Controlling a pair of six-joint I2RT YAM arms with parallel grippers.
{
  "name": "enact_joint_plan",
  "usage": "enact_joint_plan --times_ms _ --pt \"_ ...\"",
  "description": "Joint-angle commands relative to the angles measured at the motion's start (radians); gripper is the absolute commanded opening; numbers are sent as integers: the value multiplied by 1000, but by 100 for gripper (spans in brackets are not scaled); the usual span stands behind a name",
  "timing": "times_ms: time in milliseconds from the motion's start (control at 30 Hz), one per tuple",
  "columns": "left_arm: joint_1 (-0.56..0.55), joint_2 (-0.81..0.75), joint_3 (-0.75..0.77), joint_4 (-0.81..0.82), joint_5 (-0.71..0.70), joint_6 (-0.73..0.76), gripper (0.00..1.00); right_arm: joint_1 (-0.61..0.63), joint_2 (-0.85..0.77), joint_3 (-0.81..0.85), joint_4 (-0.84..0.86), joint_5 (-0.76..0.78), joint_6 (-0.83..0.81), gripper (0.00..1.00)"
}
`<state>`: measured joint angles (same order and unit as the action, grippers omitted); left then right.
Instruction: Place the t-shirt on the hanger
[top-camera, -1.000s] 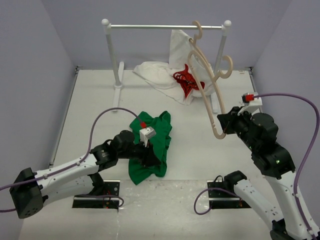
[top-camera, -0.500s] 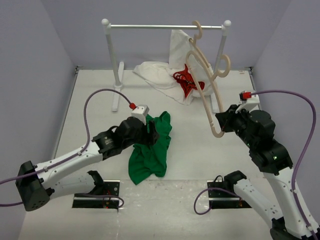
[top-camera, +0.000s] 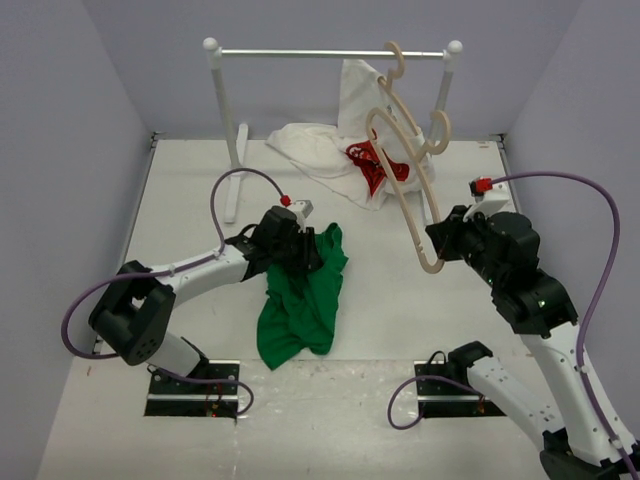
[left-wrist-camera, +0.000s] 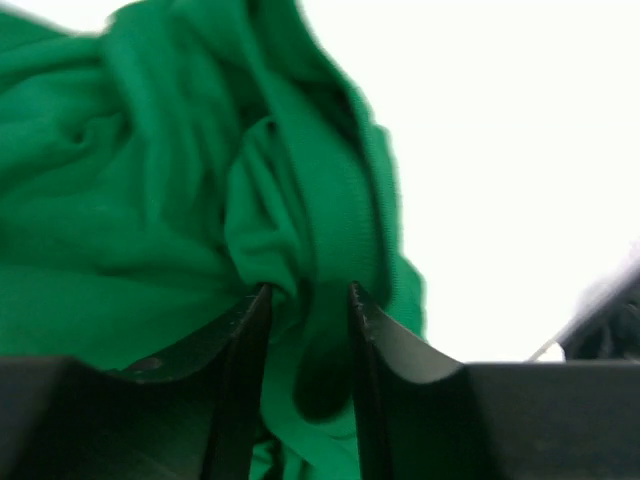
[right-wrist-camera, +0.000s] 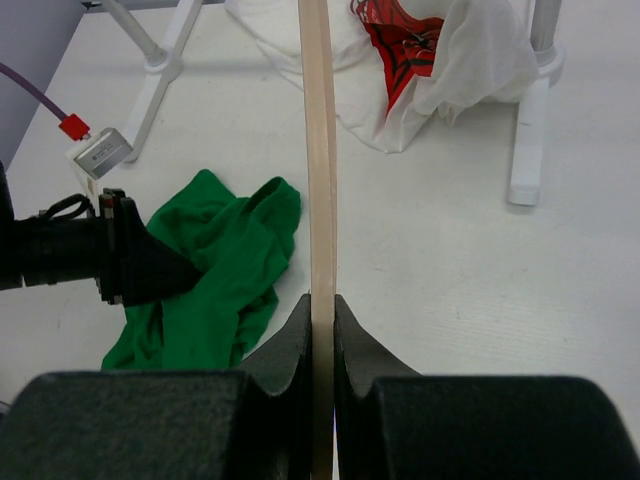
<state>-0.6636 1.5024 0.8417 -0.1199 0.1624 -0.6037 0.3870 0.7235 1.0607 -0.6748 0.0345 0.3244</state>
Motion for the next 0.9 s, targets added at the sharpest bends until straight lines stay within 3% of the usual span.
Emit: enact_joint_plan --times_ms 0,367,567,733,867 --pt "-20 -27 13 177 197 42 32 1 8 8 61 -11 2 0" --pt "-174 46 11 157 161 62 31 2 20 12 60 -22 3 0" --pt "-245 4 -20 65 39 77 51 1 20 18 60 -27 1 0" --pt "-244 -43 7 24 0 116 53 2 29 15 66 -29 7 0" --pt "-238 -47 115 -56 -157 120 59 3 34 15 66 -28 8 0"
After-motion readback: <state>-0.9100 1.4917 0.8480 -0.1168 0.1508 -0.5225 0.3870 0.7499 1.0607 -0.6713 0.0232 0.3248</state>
